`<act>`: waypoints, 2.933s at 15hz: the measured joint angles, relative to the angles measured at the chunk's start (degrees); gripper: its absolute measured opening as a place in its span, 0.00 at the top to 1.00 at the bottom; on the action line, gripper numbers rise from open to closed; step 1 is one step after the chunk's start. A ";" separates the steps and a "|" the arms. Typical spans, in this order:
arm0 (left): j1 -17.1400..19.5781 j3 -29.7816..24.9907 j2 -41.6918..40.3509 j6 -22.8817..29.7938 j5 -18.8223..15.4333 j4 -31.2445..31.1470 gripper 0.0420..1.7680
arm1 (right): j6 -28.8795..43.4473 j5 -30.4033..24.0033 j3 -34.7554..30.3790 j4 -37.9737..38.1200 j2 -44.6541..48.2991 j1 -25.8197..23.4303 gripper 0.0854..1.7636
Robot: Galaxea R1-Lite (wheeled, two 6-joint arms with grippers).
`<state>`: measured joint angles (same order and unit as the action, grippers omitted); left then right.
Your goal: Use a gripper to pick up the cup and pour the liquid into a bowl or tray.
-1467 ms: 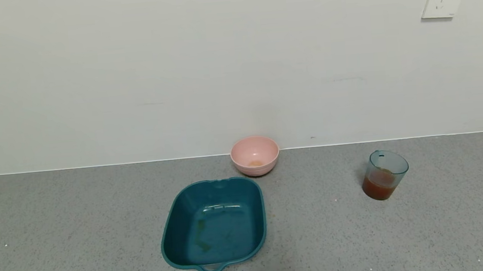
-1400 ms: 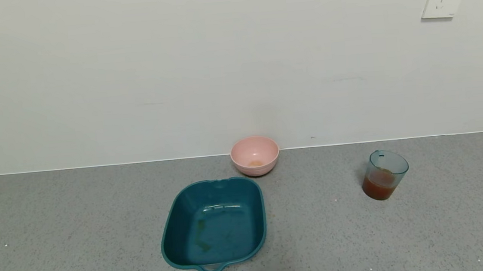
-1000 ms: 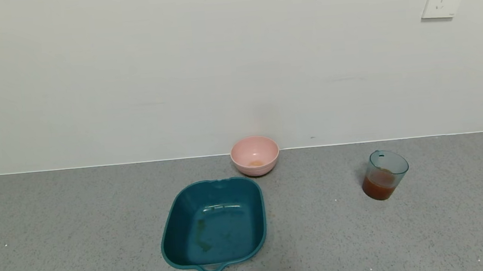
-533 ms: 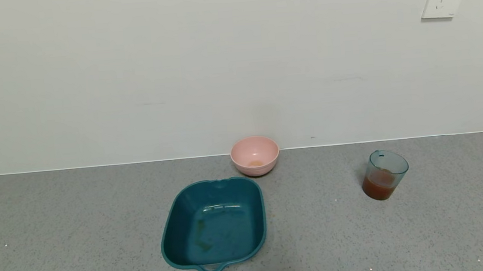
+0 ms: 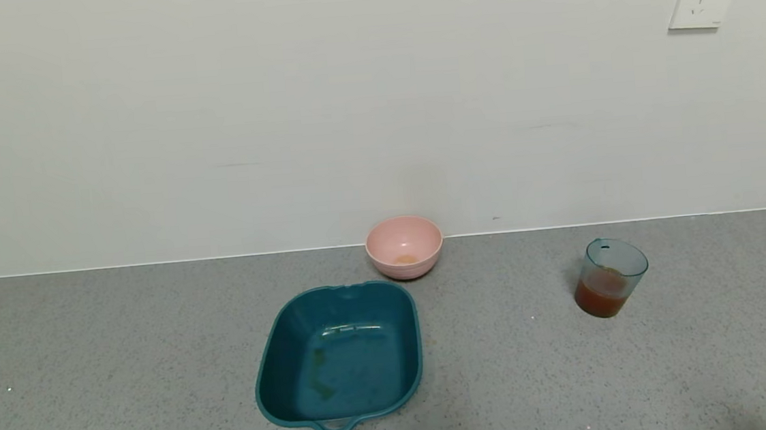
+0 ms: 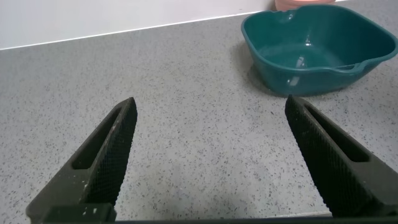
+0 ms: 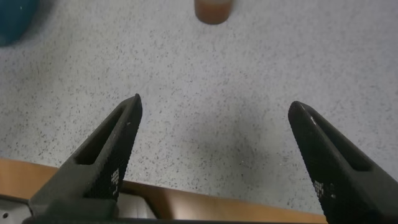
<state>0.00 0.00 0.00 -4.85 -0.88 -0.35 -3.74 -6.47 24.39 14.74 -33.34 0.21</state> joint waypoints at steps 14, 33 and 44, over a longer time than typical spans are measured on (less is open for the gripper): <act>0.00 0.00 0.00 0.00 0.00 0.00 0.03 | -0.05 -0.90 5.68 -14.34 -37.49 2.33 0.03; 0.00 0.00 0.00 0.00 0.00 0.00 0.03 | 2.82 -0.83 6.19 -52.14 -65.67 2.29 0.03; 0.00 0.00 0.00 0.00 0.00 0.00 0.03 | 2.86 -0.72 14.49 -56.10 -76.14 1.44 0.03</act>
<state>0.00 0.00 0.00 -4.85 -0.88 -0.35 -0.88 -7.19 38.89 -41.36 -109.48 1.65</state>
